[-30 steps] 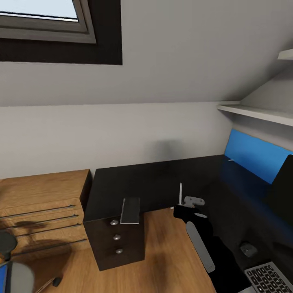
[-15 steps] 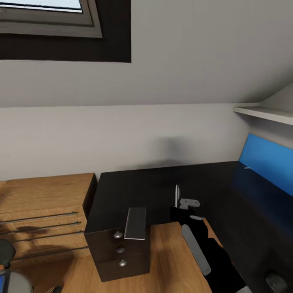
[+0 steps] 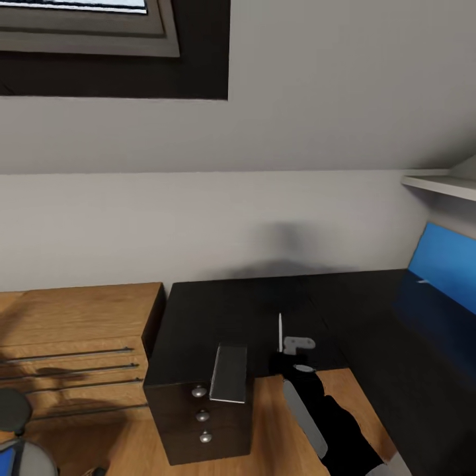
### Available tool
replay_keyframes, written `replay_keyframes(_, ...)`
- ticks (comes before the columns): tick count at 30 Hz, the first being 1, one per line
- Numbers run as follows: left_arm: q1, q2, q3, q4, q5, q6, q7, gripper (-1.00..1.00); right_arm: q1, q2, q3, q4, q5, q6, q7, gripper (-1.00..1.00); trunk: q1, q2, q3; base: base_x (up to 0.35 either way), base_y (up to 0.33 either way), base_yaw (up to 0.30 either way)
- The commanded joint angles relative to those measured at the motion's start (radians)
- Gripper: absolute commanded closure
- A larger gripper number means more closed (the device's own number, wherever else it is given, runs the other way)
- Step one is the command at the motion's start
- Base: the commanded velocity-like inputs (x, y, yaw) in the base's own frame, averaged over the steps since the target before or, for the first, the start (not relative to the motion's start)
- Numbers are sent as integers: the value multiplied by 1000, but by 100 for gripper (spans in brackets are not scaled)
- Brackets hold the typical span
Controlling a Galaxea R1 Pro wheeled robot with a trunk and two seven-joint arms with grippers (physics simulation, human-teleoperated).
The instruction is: In the bedroom, organize the workspace by keeping the computer under the desk, ensuring the monitor is on the desk, placing the keyboard on the desk next to the monitor, placing the mouse on the desk next to the keyboard, moving the folder from the swivel chair onto the desk next to the mouse, stacking the notebook on top of the folder with the pen on top of the notebook, and positioning the swivel chair next to the desk.
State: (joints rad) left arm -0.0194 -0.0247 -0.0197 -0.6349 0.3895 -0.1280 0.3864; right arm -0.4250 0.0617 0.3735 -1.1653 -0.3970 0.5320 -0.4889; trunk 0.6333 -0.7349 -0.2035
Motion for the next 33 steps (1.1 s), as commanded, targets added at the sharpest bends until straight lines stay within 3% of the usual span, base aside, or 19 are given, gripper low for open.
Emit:
replay_keyframes(1,-1,0,-3,0,10,-14,3,-100,-8,11,2,41,-8,-6,-10,100,1,-1,-2,312,0,1)
replay_keyframes(2,-1,0,-3,0,9,-16,3,-100,-13,14,2,60,-8,-8,-10,100,1,-1,-2,314,0,1)
replay_keyframes(3,-1,0,-4,0,9,-20,3,-100,-65,22,2,144,-9,-18,-8,100,1,-1,-2,318,-5,0)
replay_keyframes(4,-1,0,-4,0,9,-20,3,-100,-85,23,2,168,-9,-22,-8,100,1,-1,-2,319,-13,0)
replay_keyframes(7,-1,1,-5,0,9,-22,3,-100,-241,26,-3,364,-19,-55,-2,100,1,-1,-2,321,-52,0)
replay_keyframes(8,-1,1,-5,0,9,-22,3,-100,-262,26,-3,392,-19,-59,3,100,1,-1,-2,321,-62,0)
replay_keyframes(10,-1,1,-5,0,9,-22,3,-100,-356,31,-4,515,-21,-78,48,100,1,-1,-2,322,-53,0)
replay_keyframes(14,-1,2,-5,0,6,-22,3,-100,-435,38,-5,641,-22,-91,90,100,1,-1,-2,321,-18,0)
replay_keyframes(19,-1,1,-5,-1,-3,-23,3,-100,-456,42,-7,742,-32,-110,106,100,1,-1,-2,166,-3,0)
replay_keyframes(22,-1,2,-1,-8,-2,-29,6,-100,-460,45,-15,842,-110,-105,148,100,1,-1,-2,25,-1,0)
replay_keyframes(27,-1,2,0,-11,0,-42,7,-100,-460,45,-17,862,-141,-59,153,100,1,-1,-2,4,0,0)
replay_keyframes(33,-1,2,1,-25,1,-47,11,-100,-460,46,-18,867,-213,46,156,100,1,-1,-2,0,0,0)
